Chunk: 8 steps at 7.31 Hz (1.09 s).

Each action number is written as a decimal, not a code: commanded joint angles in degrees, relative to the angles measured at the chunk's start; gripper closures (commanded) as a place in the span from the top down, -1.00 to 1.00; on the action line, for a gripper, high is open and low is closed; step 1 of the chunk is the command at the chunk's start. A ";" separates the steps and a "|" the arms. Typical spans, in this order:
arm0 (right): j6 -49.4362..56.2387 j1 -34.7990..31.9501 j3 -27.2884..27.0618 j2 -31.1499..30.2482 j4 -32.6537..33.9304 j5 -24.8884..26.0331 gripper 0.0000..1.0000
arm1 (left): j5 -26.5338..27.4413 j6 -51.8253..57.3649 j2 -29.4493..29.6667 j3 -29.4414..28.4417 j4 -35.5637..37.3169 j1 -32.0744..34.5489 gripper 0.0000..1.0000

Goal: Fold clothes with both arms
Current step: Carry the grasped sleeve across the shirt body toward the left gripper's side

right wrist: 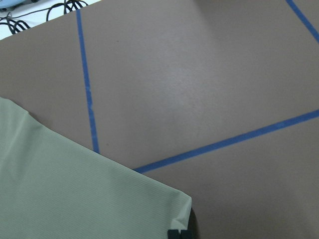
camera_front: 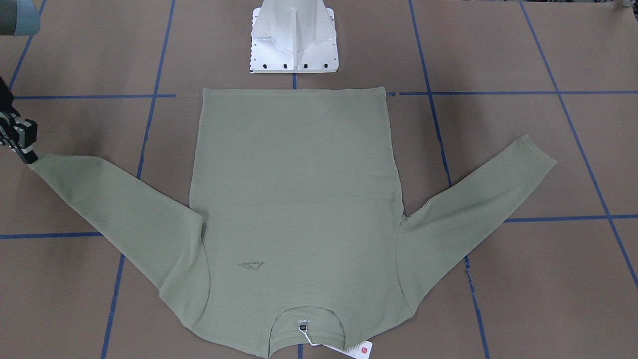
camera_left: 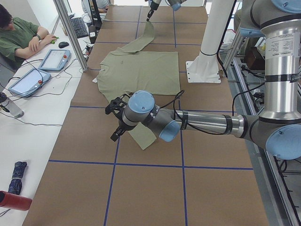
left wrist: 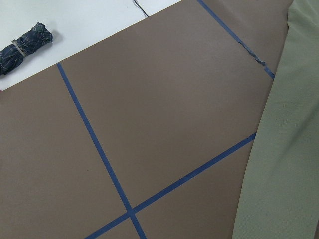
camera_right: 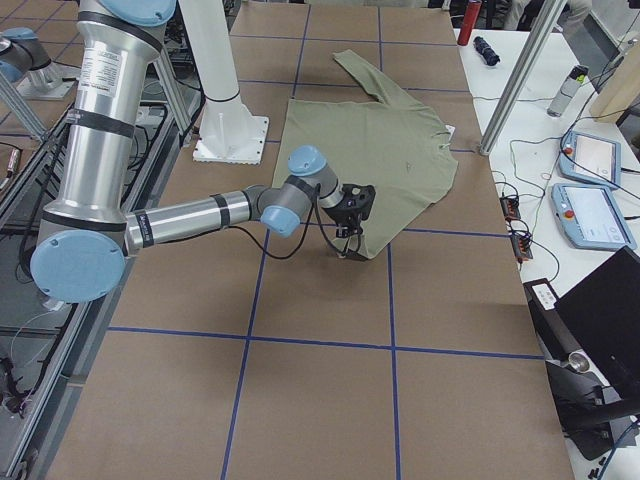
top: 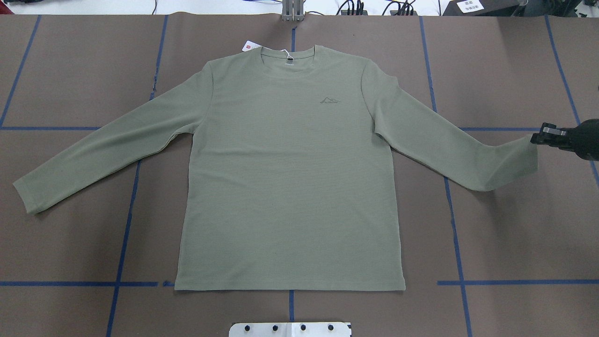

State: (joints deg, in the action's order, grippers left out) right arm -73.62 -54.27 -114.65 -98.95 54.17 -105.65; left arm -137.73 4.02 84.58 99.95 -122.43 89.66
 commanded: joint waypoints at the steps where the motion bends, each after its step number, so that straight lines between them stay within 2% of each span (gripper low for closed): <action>1: -3.70 0.31 -1.37 18.86 23.83 2.19 -1.00 | 0.00 -0.07 0.06 0.07 0.00 -0.01 1.00; 2: -5.20 3.53 -0.58 31.06 39.28 6.81 -1.00 | 0.00 -0.07 0.06 0.15 0.00 -0.01 1.00; 3: -10.35 6.35 4.99 43.02 48.74 10.95 -1.00 | -0.43 -0.16 0.06 0.07 0.00 -0.01 1.00; 4: -14.84 7.94 12.36 51.49 49.45 12.90 -1.00 | -1.57 -0.16 0.06 -0.02 0.00 -0.01 1.00; 5: -17.67 8.83 20.52 59.84 49.72 17.10 -1.00 | -1.58 -0.16 -0.03 0.06 0.00 0.08 1.00; 7: -24.08 12.77 44.74 79.08 48.93 23.53 -1.00 | -1.67 -0.16 -0.03 0.07 0.00 0.08 1.00; 8: -25.42 15.83 51.30 83.70 45.27 27.39 -1.00 | -1.58 -0.16 0.06 -0.28 0.00 0.08 1.00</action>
State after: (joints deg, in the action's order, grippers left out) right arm -96.33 -41.80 -74.26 -23.49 102.40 -82.84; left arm -139.33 3.87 84.57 99.93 -122.43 89.73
